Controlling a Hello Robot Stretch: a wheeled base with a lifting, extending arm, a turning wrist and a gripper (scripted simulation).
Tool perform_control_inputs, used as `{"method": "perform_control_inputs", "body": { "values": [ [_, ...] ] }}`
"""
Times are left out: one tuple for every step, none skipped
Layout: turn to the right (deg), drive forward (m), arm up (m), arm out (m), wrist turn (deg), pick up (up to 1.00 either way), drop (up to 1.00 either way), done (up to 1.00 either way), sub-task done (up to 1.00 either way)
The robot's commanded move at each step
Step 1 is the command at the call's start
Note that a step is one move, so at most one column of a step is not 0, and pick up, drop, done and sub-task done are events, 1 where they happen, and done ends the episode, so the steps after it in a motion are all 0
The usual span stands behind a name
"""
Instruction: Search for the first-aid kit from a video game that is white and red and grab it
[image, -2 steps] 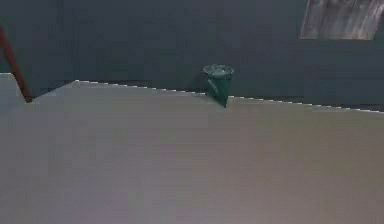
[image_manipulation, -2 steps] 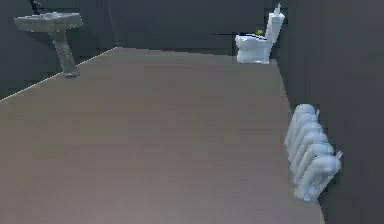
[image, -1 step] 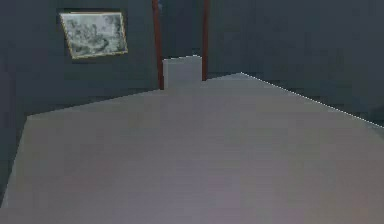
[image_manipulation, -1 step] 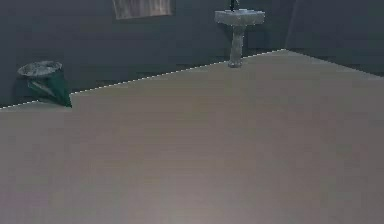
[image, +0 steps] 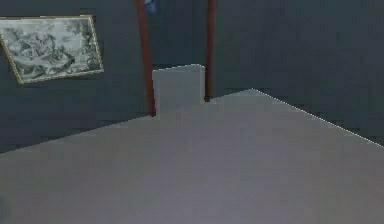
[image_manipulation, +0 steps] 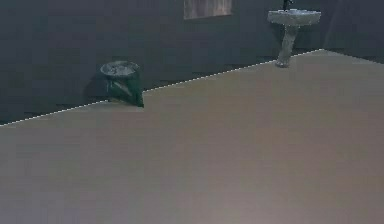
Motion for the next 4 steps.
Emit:
{"method": "perform_control_inputs", "body": {
  "values": [
    [0.0,1.00,0.00,0.00,0.0,0.00,0.00,0.00,0.00],
    [-3.0,0.00,0.00,0.00,0.0,0.00,0.00,0.00,0.00],
    [0.0,1.00,0.00,0.00,0.0,0.00,0.00,0.00,0.00],
    [0.0,0.60,0.00,0.00,0.0,0.00,0.00,0.00,0.00]
  ]
}}
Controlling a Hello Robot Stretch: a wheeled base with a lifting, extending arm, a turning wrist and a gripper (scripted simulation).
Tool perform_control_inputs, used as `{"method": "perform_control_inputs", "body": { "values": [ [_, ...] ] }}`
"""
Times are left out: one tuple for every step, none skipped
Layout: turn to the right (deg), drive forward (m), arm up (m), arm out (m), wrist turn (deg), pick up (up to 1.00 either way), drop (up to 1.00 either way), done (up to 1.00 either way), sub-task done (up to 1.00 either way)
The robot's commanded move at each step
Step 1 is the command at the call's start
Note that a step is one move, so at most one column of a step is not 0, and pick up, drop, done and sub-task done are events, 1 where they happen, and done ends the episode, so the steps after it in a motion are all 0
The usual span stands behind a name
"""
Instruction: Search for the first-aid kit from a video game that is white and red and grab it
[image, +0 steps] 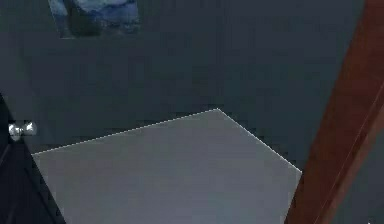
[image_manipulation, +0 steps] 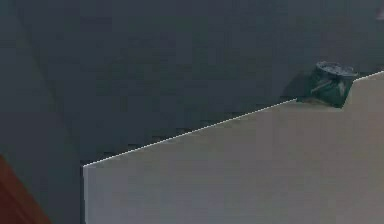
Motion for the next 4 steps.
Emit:
{"method": "perform_control_inputs", "body": {
  "values": [
    [-24.0,0.00,0.00,0.00,0.0,0.00,0.00,0.00,0.00],
    [0.0,1.00,0.00,0.00,0.0,0.00,0.00,0.00,0.00],
    [-3.0,0.00,0.00,0.00,0.0,0.00,0.00,0.00,0.00],
    [0.0,0.30,0.00,0.00,0.0,0.00,0.00,0.00,0.00]
  ]
}}
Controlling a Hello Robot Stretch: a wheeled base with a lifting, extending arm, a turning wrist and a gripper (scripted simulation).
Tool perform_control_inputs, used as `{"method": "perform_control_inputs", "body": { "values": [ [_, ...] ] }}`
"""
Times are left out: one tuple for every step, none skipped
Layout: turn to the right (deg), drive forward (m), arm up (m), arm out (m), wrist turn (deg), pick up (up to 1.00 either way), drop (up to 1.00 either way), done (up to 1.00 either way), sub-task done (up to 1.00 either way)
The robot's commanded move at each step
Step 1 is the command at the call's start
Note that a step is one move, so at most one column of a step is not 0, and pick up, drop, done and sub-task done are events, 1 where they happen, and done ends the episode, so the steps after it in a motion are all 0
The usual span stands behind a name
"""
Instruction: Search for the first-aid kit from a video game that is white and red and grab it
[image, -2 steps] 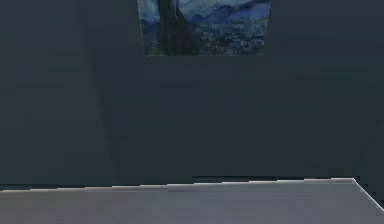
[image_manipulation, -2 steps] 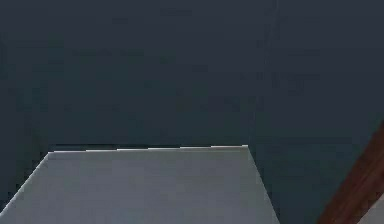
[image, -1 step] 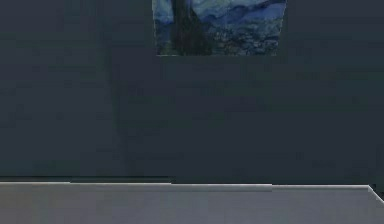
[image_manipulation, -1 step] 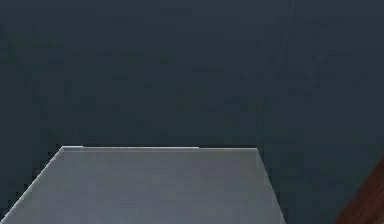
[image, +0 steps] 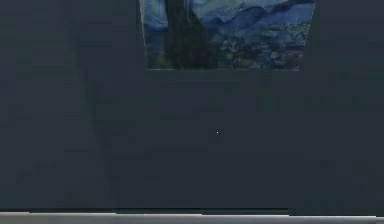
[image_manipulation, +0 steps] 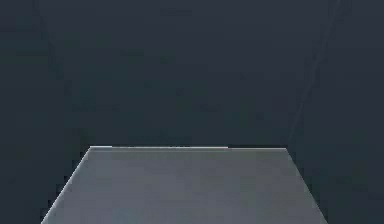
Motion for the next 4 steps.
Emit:
{"method": "perform_control_inputs", "body": {
  "values": [
    [27.0,0.00,0.00,0.00,0.0,0.00,0.00,0.00,0.00],
    [0.0,0.35,0.00,0.00,0.0,0.00,0.00,0.00,0.00],
    [-45.0,0.00,0.00,0.00,0.0,0.00,0.00,0.00,0.00],
    [-45.0,0.00,0.00,0.00,0.0,0.00,0.00,0.00,0.00]
  ]
}}
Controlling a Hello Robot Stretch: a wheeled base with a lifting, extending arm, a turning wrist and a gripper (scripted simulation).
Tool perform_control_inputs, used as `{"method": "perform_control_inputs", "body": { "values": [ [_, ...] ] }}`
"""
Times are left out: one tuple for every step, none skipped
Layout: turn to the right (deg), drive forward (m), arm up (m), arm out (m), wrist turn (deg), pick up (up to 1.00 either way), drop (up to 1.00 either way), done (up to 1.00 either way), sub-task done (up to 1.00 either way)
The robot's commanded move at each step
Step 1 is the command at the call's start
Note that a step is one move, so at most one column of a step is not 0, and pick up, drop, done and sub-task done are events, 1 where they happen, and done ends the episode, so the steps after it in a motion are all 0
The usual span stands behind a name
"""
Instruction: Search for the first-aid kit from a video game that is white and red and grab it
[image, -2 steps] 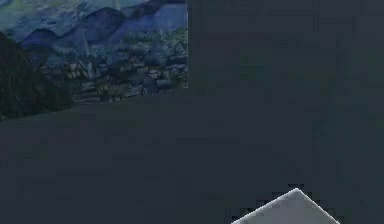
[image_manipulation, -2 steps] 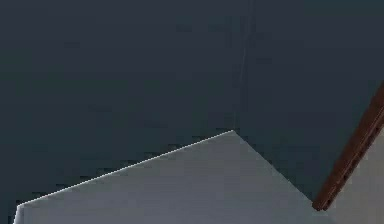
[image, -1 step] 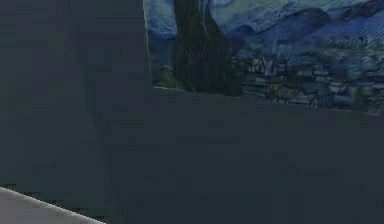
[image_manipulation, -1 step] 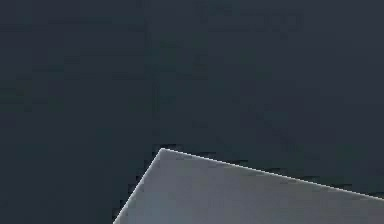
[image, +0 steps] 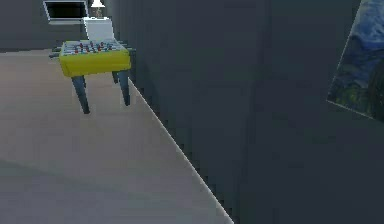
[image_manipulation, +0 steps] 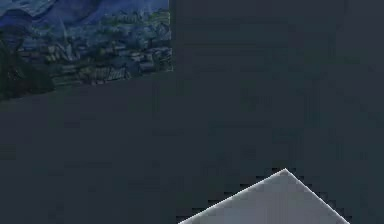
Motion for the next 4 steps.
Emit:
{"method": "perform_control_inputs", "body": {
  "values": [
    [-21.0,0.00,0.00,0.00,0.0,0.00,0.00,0.00,0.00],
    [0.0,0.40,0.00,0.00,0.0,0.00,0.00,0.00,0.00],
    [0.0,0.40,0.00,0.00,0.0,0.00,0.00,0.00,0.00],
    [-33.0,0.00,0.00,0.00,0.0,0.00,0.00,0.00,0.00]
  ]
}}
